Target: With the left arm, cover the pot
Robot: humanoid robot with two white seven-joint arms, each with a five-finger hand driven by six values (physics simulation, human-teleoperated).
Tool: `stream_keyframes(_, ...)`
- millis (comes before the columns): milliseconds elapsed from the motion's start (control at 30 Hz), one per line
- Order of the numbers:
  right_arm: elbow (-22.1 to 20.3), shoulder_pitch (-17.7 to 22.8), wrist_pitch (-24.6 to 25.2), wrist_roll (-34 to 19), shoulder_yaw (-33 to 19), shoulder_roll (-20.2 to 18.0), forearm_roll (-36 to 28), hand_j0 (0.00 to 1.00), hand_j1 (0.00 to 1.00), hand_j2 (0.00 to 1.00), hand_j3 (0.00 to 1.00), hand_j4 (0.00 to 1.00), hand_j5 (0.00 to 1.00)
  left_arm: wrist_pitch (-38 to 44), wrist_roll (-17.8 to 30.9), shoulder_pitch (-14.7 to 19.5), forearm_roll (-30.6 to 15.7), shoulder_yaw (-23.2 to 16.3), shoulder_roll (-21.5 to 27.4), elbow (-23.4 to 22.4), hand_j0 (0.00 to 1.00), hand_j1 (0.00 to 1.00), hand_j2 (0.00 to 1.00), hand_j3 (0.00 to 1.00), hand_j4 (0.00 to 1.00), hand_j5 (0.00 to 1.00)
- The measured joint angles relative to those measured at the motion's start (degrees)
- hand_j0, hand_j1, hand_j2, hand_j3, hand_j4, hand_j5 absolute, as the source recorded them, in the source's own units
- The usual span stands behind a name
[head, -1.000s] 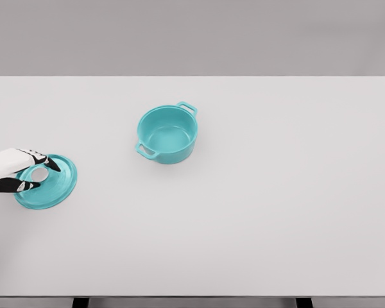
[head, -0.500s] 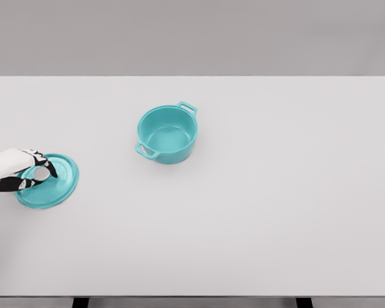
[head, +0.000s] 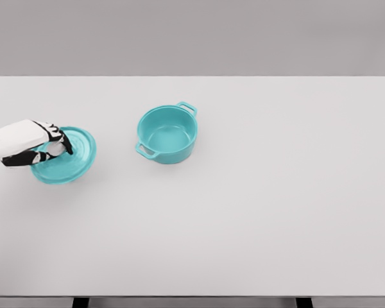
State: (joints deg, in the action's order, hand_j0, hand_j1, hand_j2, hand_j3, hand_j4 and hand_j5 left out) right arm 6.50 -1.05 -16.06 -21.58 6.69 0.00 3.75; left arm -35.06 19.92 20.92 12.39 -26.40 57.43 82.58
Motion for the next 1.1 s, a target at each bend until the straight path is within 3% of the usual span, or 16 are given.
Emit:
stream_keyframes(467, 0.0, 0.0, 0.0, 0.0, 0.0, 0.0, 0.0, 1.00, 1.00, 1.00, 1.00, 1.00, 1.00, 0.0, 0.1, 6.9, 0.2, -5.9, -2.5, 0.1, 0.50, 0.50, 0.50, 0.50, 0.50, 0.50)
stream_keyframes(800, 0.0, 0.0, 0.0, 0.0, 0.0, 0.0, 0.0, 1.00, 1.00, 1.00, 1.00, 1.00, 1.00, 0.0, 0.2, 10.1, 2.6, -7.0, -5.0, 0.1, 0.50, 0.50, 0.50, 0.50, 0.50, 0.50)
stream_keyframes(900, 0.0, 0.0, 0.0, 0.0, 0.0, 0.0, 0.0, 1.00, 1.00, 1.00, 1.00, 1.00, 1.00, 0.0, 0.1, 13.5, 3.1, -8.9, -5.7, -0.1, 0.50, 0.50, 0.50, 0.50, 0.50, 0.50)
stream_keyframes(1100, 0.0, 0.0, 0.0, 0.0, 0.0, 0.0, 0.0, 1.00, 1.00, 1.00, 1.00, 1.00, 1.00, 0.0, 0.2, 16.3, 3.7, -11.7, -7.9, -0.7, 0.50, 0.50, 0.50, 0.50, 0.50, 0.50)
